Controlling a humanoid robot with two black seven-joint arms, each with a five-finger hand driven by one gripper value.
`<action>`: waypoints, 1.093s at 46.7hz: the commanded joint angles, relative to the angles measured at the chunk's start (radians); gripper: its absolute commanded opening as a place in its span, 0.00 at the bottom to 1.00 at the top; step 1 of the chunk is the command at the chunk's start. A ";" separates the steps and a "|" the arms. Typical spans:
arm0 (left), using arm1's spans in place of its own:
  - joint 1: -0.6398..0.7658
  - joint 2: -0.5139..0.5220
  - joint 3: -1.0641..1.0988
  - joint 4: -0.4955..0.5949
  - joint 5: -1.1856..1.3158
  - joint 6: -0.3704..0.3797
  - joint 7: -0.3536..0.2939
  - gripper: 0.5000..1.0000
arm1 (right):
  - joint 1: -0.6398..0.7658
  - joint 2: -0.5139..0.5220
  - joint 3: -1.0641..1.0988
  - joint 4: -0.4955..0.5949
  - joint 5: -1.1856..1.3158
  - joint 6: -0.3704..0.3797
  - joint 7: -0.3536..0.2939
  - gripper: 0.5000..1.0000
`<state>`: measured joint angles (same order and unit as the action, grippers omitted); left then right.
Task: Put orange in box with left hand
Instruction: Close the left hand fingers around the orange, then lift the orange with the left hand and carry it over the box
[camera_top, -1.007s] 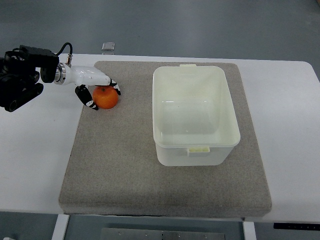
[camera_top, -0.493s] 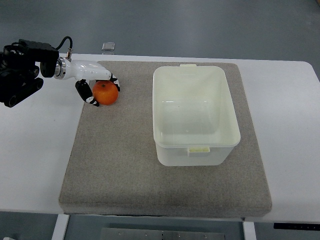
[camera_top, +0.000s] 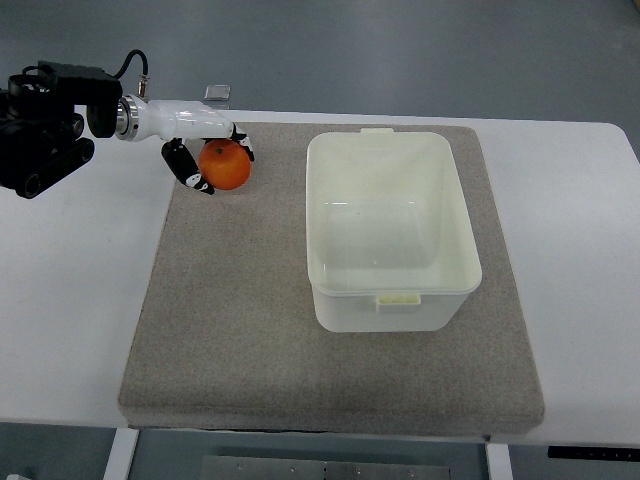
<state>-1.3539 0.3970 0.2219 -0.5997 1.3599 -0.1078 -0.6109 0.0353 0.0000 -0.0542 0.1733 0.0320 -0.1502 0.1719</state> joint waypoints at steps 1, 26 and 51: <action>-0.019 -0.001 -0.004 -0.040 -0.007 0.000 0.000 0.00 | 0.000 0.000 -0.001 0.000 0.000 0.000 0.000 0.85; -0.103 0.106 -0.088 -0.222 -0.013 0.005 0.000 0.00 | 0.000 0.000 -0.001 0.000 0.000 0.000 0.000 0.85; -0.143 0.132 -0.188 -0.532 -0.007 0.054 0.000 0.00 | 0.000 0.000 0.000 0.000 -0.001 0.000 0.000 0.85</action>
<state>-1.4890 0.5287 0.0340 -1.0881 1.3528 -0.0547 -0.6108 0.0352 0.0000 -0.0540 0.1733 0.0319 -0.1502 0.1718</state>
